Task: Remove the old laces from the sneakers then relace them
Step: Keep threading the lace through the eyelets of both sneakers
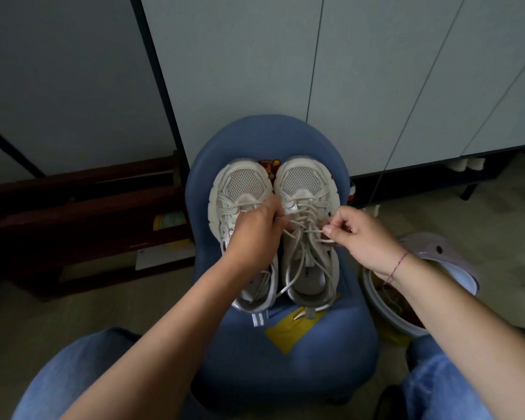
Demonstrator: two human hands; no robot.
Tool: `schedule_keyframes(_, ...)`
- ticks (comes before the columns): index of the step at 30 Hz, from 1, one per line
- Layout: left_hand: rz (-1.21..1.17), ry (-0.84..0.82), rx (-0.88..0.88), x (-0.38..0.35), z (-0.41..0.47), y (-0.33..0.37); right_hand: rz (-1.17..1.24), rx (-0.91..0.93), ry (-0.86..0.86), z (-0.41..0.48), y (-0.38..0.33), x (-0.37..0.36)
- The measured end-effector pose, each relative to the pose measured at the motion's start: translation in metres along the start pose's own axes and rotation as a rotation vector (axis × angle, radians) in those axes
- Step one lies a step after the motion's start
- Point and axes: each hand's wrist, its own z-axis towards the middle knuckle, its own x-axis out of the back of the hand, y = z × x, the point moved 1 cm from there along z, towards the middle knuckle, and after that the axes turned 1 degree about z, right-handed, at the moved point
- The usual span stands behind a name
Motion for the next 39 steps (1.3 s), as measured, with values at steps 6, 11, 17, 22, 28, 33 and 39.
schedule_keyframes(6, -0.167, -0.053, -0.057, 0.005, 0.001, -0.003, 0.052, -0.001, 0.08, -0.011, -0.004, 0.0)
schedule_keyframes(11, -0.208, -0.105, -0.042, 0.012, 0.002, -0.005, 0.23, -0.092, 0.204, -0.042, -0.028, 0.004)
schedule_keyframes(17, -0.256, -0.13, 0.023, 0.012, 0.007, -0.008, 1.047, -0.538, -0.011, -0.083, -0.037, -0.067)
schedule_keyframes(22, -0.247, -0.147, 0.02, 0.014, 0.005, -0.007, 1.323, -0.632, 0.203, -0.06, -0.036, -0.085)
schedule_keyframes(28, -0.245, -0.168, 0.0, 0.014, 0.003, -0.006, 1.036, -0.497, 0.31, -0.064, -0.029, -0.088)
schedule_keyframes(33, -0.26, -0.182, -0.002, 0.014, 0.004, -0.007, 0.673, -0.235, 0.214, -0.091, -0.031, -0.081)
schedule_keyframes(39, -0.292, -0.192, 0.029, 0.013, 0.006, -0.01, 0.586, -0.135, 0.072, -0.129, -0.024, -0.074)
